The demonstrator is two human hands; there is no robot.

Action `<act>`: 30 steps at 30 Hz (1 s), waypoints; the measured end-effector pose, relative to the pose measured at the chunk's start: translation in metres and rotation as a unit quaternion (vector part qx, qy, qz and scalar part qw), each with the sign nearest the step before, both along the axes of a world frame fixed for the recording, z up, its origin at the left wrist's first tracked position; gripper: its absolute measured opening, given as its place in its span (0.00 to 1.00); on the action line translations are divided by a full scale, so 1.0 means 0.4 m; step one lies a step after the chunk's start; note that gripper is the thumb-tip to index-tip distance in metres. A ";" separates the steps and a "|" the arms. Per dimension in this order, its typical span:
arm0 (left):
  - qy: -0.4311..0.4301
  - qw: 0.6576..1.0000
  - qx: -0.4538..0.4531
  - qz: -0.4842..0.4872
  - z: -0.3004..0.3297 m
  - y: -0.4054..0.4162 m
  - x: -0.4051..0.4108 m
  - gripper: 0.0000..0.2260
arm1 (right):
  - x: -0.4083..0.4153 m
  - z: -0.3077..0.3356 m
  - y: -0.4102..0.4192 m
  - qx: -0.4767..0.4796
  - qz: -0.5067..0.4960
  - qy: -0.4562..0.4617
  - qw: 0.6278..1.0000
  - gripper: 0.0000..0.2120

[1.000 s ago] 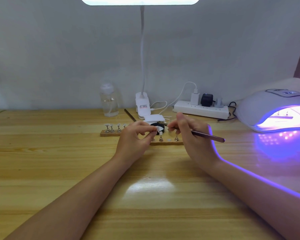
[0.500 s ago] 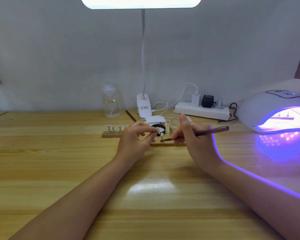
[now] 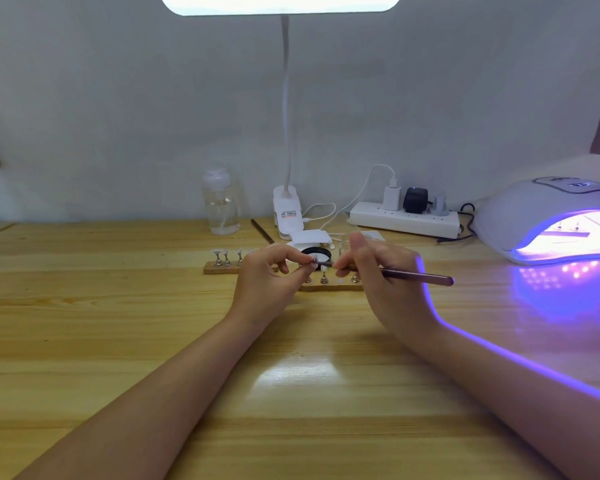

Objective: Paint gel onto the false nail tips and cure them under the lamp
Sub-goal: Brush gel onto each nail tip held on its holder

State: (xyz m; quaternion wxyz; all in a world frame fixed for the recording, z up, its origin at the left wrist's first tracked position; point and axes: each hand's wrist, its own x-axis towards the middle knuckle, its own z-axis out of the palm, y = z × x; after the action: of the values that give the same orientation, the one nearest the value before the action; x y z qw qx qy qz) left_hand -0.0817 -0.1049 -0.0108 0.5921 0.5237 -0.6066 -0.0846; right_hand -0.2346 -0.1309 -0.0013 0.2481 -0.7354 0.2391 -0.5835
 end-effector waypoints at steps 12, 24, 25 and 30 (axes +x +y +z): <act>0.011 1.000 0.020 0.005 0.005 0.005 -0.002 0.13 | -0.001 -0.002 -0.005 -0.011 -0.010 0.032 0.999 0.21; 0.021 0.999 0.041 0.005 0.012 0.011 -0.006 0.13 | 0.003 -0.006 -0.005 0.053 0.017 -0.013 0.998 0.20; 0.023 0.999 0.043 0.006 0.013 0.011 -0.006 0.13 | 0.003 -0.006 -0.003 0.059 0.019 -0.027 0.998 0.20; 0.030 0.998 0.053 0.007 0.014 0.013 -0.006 0.10 | 0.004 -0.003 -0.003 0.019 -0.008 0.023 1.000 0.16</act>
State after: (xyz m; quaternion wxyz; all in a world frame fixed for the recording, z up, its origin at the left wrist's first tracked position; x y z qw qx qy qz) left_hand -0.0839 -0.0998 -0.0052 0.5819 0.5561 -0.5793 -0.1283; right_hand -0.2332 -0.1320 -0.0024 0.2521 -0.7419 0.2620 -0.5634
